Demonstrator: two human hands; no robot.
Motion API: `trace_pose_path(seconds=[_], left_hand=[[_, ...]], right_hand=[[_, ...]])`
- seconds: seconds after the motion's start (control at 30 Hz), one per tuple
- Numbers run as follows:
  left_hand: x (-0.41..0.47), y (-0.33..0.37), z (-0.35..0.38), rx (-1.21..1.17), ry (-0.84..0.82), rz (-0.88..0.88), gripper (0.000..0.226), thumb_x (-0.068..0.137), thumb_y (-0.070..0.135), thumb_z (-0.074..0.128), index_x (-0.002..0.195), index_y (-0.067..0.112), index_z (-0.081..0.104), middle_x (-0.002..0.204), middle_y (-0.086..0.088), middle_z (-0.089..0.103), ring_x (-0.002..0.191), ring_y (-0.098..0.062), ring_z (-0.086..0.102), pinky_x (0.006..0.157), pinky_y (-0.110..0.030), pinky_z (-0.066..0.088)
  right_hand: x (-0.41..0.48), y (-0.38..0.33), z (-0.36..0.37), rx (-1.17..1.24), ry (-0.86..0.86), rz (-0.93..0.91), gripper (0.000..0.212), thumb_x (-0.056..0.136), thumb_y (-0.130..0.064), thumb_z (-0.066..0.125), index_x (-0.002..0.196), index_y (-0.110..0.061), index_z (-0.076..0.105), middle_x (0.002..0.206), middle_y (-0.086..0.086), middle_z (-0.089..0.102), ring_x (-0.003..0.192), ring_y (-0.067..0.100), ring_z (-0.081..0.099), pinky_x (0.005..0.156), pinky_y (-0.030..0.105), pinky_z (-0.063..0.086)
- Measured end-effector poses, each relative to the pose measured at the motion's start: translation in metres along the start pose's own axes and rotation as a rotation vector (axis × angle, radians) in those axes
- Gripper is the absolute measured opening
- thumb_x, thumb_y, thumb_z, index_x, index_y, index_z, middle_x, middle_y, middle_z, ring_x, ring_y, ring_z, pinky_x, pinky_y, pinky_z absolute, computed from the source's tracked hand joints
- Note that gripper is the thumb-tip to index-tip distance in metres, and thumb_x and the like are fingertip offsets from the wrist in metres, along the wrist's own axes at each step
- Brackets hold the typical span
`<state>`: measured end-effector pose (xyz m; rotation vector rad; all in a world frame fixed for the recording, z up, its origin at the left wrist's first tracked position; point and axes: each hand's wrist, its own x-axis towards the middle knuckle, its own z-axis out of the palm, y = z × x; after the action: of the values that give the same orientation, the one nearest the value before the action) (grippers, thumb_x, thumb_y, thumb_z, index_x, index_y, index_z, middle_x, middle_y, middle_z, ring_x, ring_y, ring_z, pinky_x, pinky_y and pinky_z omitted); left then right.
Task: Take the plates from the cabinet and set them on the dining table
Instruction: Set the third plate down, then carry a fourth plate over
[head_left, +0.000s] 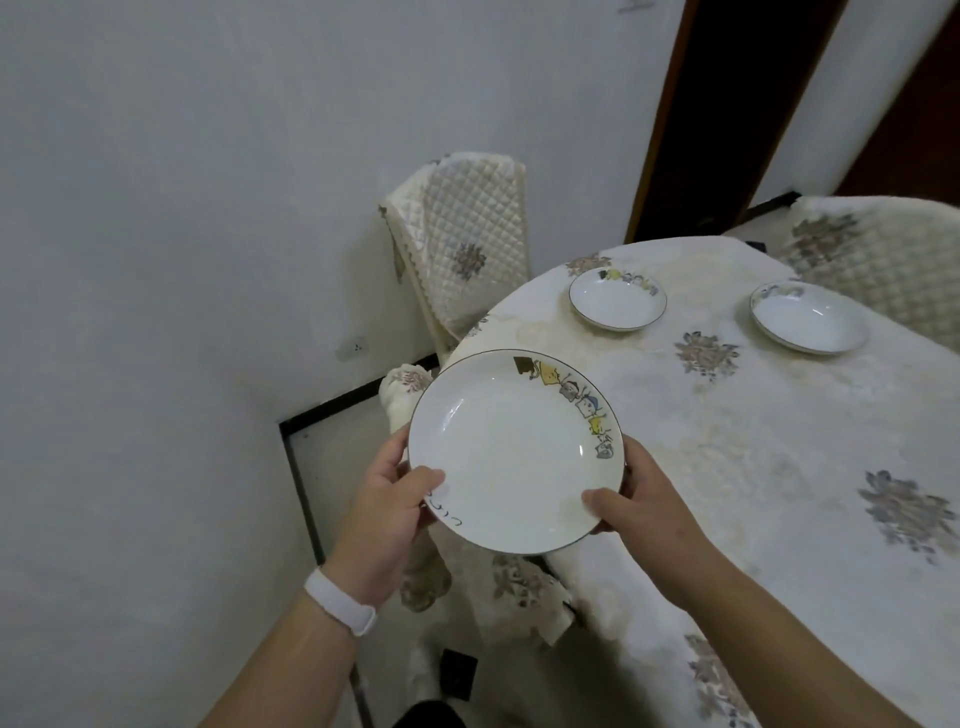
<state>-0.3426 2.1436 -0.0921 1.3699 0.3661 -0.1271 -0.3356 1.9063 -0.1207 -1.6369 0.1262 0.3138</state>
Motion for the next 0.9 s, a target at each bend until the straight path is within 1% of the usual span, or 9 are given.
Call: trace_pose_path(seconds=[0.1, 0.2, 0.27, 0.47, 0.53, 0.63, 0.77, 0.83, 0.9], left_hand=[[0.038, 0.001, -0.004, 0.066, -0.047, -0.005, 0.056, 0.088, -0.011, 0.049, 0.128, 0.029, 0.058, 0.098, -0.003, 0.072, 0.075, -0.015, 0.069, 0.059, -0.024, 0.053], [0.082, 0.003, -0.005, 0.152, -0.132, -0.021, 0.061, 0.087, -0.014, 0.046, 0.122, 0.035, 0.058, 0.087, 0.007, 0.075, 0.074, -0.012, 0.069, 0.058, -0.023, 0.053], [0.116, 0.004, -0.001, 0.191, -0.209, -0.033, 0.063, 0.086, -0.016, 0.045, 0.118, 0.037, 0.059, 0.088, 0.009, 0.075, 0.075, -0.01, 0.069, 0.059, -0.023, 0.053], [0.216, 0.006, 0.016, 0.287, -0.434, -0.098, 0.066, 0.084, -0.017, 0.046, 0.116, 0.039, 0.062, 0.096, 0.002, 0.075, 0.083, -0.014, 0.069, 0.066, -0.029, 0.054], [0.241, 0.001, 0.021, 0.305, -0.502, -0.14, 0.065, 0.084, -0.016, 0.046, 0.118, 0.037, 0.061, 0.097, 0.0, 0.075, 0.084, -0.016, 0.069, 0.067, -0.031, 0.056], [0.274, -0.009, 0.033, 0.356, -0.634, -0.213, 0.064, 0.085, -0.014, 0.045, 0.122, 0.036, 0.059, 0.102, -0.006, 0.074, 0.09, -0.021, 0.069, 0.077, -0.04, 0.057], [0.301, -0.032, 0.056, 0.511, -0.727, -0.284, 0.064, 0.085, -0.011, 0.048, 0.12, 0.042, 0.059, 0.1, -0.005, 0.074, 0.095, -0.025, 0.069, 0.085, -0.044, 0.057], [0.306, -0.043, 0.064, 0.585, -0.778, -0.306, 0.064, 0.085, -0.01, 0.048, 0.112, 0.046, 0.06, 0.096, -0.003, 0.075, 0.092, -0.024, 0.069, 0.085, -0.043, 0.056], [0.311, -0.053, 0.072, 0.633, -0.835, -0.329, 0.063, 0.084, -0.009, 0.05, 0.114, 0.045, 0.06, 0.098, -0.006, 0.074, 0.093, -0.028, 0.069, 0.086, -0.045, 0.056]], right_hand=[[0.023, 0.004, 0.006, 0.024, 0.049, 0.007, 0.055, 0.068, -0.017, 0.058, 0.117, -0.04, 0.053, 0.102, -0.013, 0.07, 0.095, 0.019, 0.066, 0.076, 0.043, 0.058], [0.046, 0.009, 0.013, 0.061, 0.122, 0.048, 0.056, 0.068, -0.015, 0.058, 0.117, -0.042, 0.052, 0.102, -0.014, 0.07, 0.096, 0.02, 0.066, 0.074, 0.039, 0.058], [0.062, 0.012, 0.016, 0.079, 0.197, 0.083, 0.058, 0.068, -0.014, 0.058, 0.118, -0.044, 0.051, 0.102, -0.014, 0.07, 0.096, 0.021, 0.065, 0.072, 0.037, 0.058], [0.106, 0.016, 0.025, 0.105, 0.451, 0.202, 0.066, 0.069, -0.014, 0.059, 0.126, -0.046, 0.048, 0.109, -0.01, 0.069, 0.101, 0.025, 0.065, 0.079, 0.051, 0.059], [0.115, 0.021, 0.028, 0.104, 0.53, 0.252, 0.062, 0.075, -0.009, 0.061, 0.122, -0.048, 0.049, 0.107, -0.01, 0.069, 0.1, 0.025, 0.065, 0.079, 0.049, 0.059], [0.125, 0.031, 0.033, 0.107, 0.646, 0.322, 0.061, 0.084, 0.002, 0.059, 0.114, -0.051, 0.05, 0.103, -0.012, 0.069, 0.097, 0.022, 0.065, 0.077, 0.042, 0.058], [0.127, 0.052, 0.036, 0.091, 0.757, 0.439, 0.057, 0.086, -0.001, 0.059, 0.126, -0.039, 0.045, 0.105, -0.008, 0.066, 0.093, 0.021, 0.063, 0.074, 0.037, 0.058], [0.123, 0.064, 0.038, 0.099, 0.786, 0.491, 0.056, 0.086, -0.003, 0.059, 0.128, -0.036, 0.044, 0.105, -0.006, 0.065, 0.092, 0.022, 0.063, 0.073, 0.035, 0.058], [0.121, 0.075, 0.038, 0.106, 0.808, 0.527, 0.056, 0.086, -0.005, 0.061, 0.129, -0.035, 0.044, 0.105, -0.007, 0.065, 0.093, 0.02, 0.063, 0.071, 0.033, 0.059]])
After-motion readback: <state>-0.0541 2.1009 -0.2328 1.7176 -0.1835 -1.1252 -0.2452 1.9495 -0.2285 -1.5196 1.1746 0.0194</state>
